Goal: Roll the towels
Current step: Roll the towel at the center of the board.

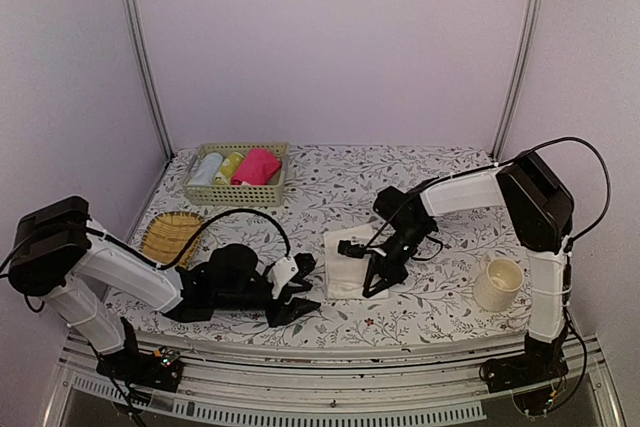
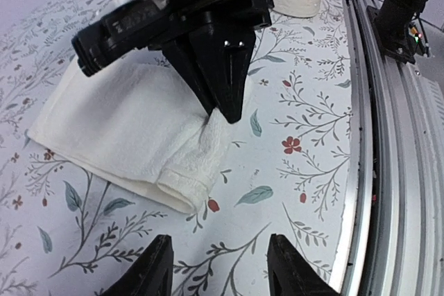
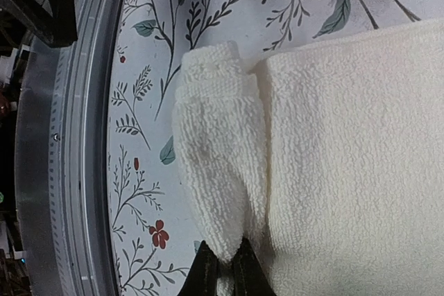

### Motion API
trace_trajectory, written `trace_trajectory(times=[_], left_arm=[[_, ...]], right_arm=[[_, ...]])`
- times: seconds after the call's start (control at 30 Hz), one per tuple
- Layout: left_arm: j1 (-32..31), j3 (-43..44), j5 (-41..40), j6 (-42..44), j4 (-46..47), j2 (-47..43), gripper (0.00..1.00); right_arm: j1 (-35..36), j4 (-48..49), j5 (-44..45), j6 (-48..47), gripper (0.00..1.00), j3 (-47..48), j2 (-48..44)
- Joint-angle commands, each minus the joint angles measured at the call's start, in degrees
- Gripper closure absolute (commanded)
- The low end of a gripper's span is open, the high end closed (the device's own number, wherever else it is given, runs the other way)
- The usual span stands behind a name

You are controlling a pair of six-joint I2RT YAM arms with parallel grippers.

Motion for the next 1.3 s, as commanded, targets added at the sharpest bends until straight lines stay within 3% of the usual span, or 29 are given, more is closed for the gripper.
trace_trajectory(times=[0.0,0.3,0.57,0.67,0.9,0.97,1.03,1.1,1.27], left_arm=[[-0.94,4.37,-2.67,10.1,1.82,3.37,0.51],[-0.92,15.16,3.23,17.18,-1.74,14.16,0.51],[-0.91,20.25,4.44,18.48,-8.55,19.61,0.62],[-0.97,20.87,4.59,18.07,-9.08,20.55,0.69],[-0.8,22.53,5.53,16.58,-10.97,21.7,1.0],[-0.63,22.69,6.61,15.56,-11.73,21.31,1.0],[-0.41,23.7,9.09,14.27,-13.85,21.13,1.0],[-0.23,24.87,10.81,12.65,-16.04,21.13,1.0],[0.17,25.49,14.15,9.42,-17.0,21.27,1.0]], right_arm=[[-2.19,-11.4,-9.12,-1.16,0.97,4.51,6.46],[-2.55,-14.08,-12.1,-1.49,0.97,8.82,11.22],[-2.61,-14.58,-12.36,-1.68,0.97,9.59,12.24],[-2.65,-14.97,-11.92,-1.75,0.96,10.26,12.86],[-2.63,-15.1,-12.28,-1.93,0.95,10.23,12.94],[-2.61,-15.25,-11.78,-1.62,0.9,9.71,11.15],[-2.9,-14.4,-10.39,-1.36,0.75,8.29,7.65],[-3.19,-13.24,-8.7,-0.9,0.68,6.69,3.27],[-4.83,-10.86,-7.88,0.37,0.59,2.93,-5.36]])
